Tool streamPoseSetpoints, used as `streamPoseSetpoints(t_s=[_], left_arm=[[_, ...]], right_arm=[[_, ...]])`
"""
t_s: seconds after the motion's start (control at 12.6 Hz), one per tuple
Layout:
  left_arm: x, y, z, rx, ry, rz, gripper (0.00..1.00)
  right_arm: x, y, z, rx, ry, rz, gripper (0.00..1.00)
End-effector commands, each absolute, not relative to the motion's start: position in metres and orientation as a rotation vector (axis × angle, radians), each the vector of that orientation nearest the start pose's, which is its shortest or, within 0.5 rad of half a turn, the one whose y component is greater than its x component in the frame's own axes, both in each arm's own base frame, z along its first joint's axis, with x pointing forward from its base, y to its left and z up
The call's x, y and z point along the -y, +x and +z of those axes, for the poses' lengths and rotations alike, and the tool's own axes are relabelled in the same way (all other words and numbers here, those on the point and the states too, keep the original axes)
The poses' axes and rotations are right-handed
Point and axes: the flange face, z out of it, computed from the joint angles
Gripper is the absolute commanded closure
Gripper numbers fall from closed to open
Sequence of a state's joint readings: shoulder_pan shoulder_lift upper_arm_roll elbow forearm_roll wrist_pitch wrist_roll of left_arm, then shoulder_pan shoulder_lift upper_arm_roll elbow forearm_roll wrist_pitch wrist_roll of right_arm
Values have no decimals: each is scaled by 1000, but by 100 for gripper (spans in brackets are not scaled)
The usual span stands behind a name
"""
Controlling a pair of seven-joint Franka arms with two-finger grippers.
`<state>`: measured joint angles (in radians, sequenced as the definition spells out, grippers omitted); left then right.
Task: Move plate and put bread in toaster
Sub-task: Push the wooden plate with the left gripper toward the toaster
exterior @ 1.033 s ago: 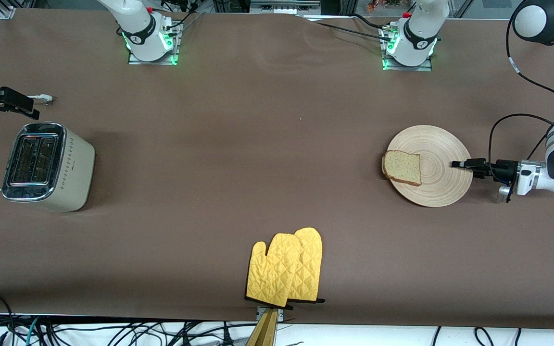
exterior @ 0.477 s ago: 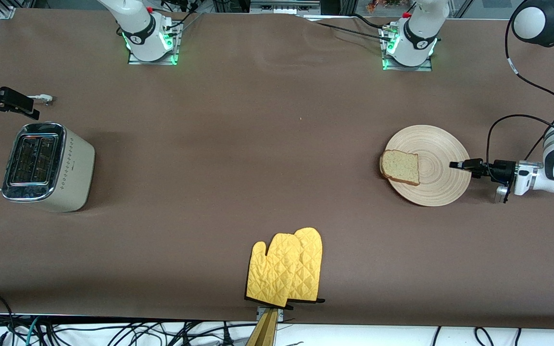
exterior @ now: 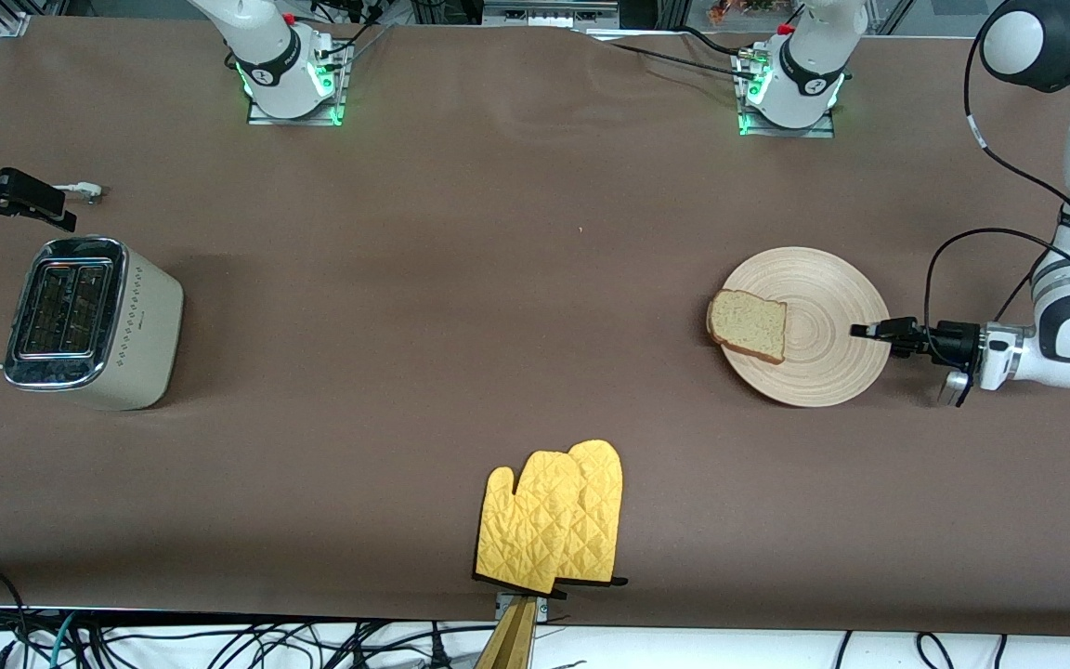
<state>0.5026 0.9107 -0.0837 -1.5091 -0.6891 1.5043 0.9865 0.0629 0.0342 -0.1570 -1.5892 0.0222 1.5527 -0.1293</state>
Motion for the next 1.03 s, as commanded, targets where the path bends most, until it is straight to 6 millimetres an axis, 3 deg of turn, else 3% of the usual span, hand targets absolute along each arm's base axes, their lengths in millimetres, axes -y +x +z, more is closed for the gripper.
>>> streamPoseSetpoints(t_s=[0.0, 0.24, 0.4, 0.56, 0.72, 0.95], left_arm=[[-162, 591, 136, 294, 1912, -189, 100], [-105, 602, 135, 320, 1836, -210, 100], [-66, 614, 150, 347, 1843, -253, 100], [-8, 623, 163, 323, 1852, -339, 100], [48, 631, 162, 311, 1851, -342, 100], [152, 629, 151, 311, 1835, -333, 100]], right_arm=[[49, 559, 600, 64, -3115, 110, 0], [50, 559, 600, 62, -3115, 108, 0], [50, 559, 600, 62, -3115, 108, 0], [50, 559, 600, 62, -3115, 108, 0], [51, 560, 599, 59, -3115, 110, 0], [54, 559, 599, 50, -3116, 108, 0]])
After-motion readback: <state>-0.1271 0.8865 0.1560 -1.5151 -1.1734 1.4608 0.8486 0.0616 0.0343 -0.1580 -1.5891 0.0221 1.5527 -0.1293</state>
